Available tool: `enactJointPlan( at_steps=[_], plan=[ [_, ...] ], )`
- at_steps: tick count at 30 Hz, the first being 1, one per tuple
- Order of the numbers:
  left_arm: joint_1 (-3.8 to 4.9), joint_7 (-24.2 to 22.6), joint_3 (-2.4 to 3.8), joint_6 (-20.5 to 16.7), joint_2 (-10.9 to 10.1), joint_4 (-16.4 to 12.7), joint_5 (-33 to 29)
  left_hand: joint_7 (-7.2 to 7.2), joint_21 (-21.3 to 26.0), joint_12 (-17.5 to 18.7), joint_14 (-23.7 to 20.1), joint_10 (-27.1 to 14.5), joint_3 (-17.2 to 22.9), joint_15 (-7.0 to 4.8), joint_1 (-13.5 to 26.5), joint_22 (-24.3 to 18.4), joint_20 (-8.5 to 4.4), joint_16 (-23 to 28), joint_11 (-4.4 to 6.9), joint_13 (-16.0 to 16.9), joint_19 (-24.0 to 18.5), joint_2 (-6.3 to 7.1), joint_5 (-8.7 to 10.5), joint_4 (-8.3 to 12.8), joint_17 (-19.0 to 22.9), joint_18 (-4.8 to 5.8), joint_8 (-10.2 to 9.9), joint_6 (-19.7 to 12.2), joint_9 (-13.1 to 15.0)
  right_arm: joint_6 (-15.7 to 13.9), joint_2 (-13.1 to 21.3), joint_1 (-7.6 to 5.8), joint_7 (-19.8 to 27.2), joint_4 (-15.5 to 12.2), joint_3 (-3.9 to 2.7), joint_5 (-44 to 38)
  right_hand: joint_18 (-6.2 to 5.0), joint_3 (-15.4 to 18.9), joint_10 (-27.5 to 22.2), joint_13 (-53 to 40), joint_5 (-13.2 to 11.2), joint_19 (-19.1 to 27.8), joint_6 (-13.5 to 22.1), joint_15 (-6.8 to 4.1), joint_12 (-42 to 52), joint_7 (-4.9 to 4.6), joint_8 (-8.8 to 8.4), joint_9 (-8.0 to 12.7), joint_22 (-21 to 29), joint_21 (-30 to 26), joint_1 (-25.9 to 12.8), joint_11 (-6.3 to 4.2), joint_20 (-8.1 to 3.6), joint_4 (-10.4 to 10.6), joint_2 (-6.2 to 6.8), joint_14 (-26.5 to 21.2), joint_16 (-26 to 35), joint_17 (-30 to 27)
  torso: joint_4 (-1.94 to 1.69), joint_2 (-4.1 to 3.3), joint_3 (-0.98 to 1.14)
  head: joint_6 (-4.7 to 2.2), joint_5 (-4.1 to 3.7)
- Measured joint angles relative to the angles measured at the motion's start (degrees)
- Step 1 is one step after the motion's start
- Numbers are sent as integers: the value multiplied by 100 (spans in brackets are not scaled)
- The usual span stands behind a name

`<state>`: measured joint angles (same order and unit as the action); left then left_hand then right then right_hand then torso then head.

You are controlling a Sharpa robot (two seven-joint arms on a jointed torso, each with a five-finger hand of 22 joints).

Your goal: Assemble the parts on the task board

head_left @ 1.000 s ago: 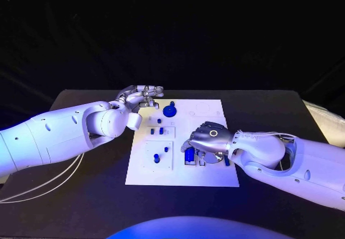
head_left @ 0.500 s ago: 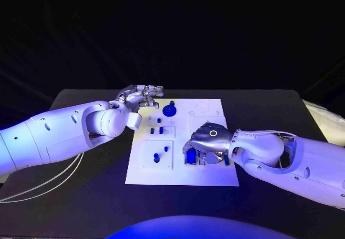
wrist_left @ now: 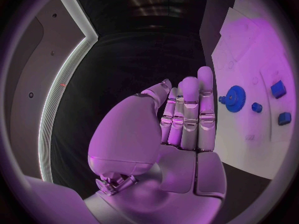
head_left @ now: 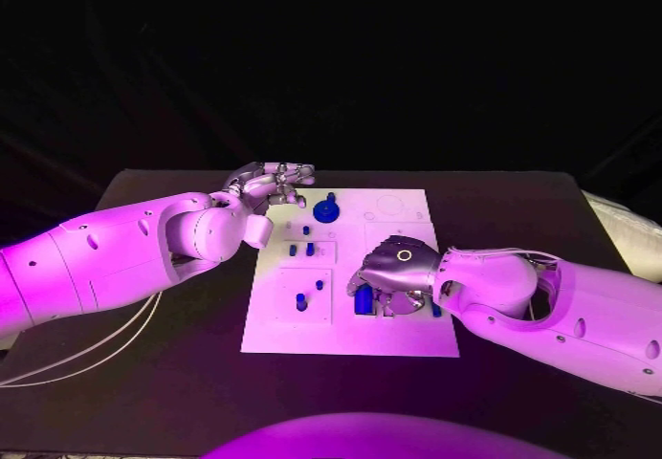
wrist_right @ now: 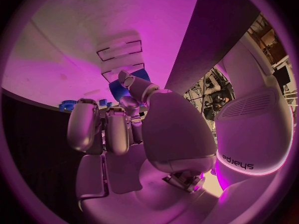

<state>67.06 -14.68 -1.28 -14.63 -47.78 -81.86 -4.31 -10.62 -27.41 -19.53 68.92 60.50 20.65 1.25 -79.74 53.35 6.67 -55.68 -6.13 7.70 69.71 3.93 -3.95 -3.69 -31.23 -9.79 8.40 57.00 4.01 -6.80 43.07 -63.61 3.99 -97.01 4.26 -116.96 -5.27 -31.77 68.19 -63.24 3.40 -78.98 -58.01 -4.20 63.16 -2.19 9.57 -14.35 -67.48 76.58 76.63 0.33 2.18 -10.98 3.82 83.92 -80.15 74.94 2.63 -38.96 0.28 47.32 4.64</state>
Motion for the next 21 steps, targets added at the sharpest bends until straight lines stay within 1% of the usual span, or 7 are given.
enactJointPlan(
  at_steps=[9,12,14,21],
  plan=[
    [0,5,0,2,1,-1,1,0,0,0,0,0,0,0,0,0,0,0,0,-1,0,0,0,0,0,0,0,0,0,128,10,0,-18,34,-1,3,0,8,-21,16,0,0,-14,0,0,14,1,-1,20,0,6,-21,0,-8,7,0,23,-1,7,3,2,21,8],
    [0,9,0,4,1,-1,2,0,0,0,0,0,0,0,0,0,0,0,0,-1,0,0,0,0,0,0,0,0,0,163,10,0,-28,42,-4,3,0,8,-48,26,0,0,-14,0,-24,14,1,-1,37,0,-2,-7,0,-8,16,0,23,-1,8,4,4,23,8],
    [0,12,0,5,1,-1,2,0,-1,-24,-20,-12,0,20,0,-5,0,0,-12,-1,0,0,0,0,4,0,0,0,0,175,5,0,-34,46,-5,2,0,9,-57,55,0,0,-14,0,-55,14,1,-1,43,0,-9,-15,0,-8,23,0,37,-1,7,4,5,20,6],
    [0,20,0,10,3,0,2,0,-1,-24,-20,-21,0,20,0,-6,0,0,-21,-1,0,0,0,0,5,0,0,0,0,203,-26,5,-49,77,-3,-23,0,11,-109,96,0,20,-14,0,-94,14,1,-1,78,-25,-16,-25,20,-10,31,0,55,-1,2,4,5,14,-1]
  ],
)
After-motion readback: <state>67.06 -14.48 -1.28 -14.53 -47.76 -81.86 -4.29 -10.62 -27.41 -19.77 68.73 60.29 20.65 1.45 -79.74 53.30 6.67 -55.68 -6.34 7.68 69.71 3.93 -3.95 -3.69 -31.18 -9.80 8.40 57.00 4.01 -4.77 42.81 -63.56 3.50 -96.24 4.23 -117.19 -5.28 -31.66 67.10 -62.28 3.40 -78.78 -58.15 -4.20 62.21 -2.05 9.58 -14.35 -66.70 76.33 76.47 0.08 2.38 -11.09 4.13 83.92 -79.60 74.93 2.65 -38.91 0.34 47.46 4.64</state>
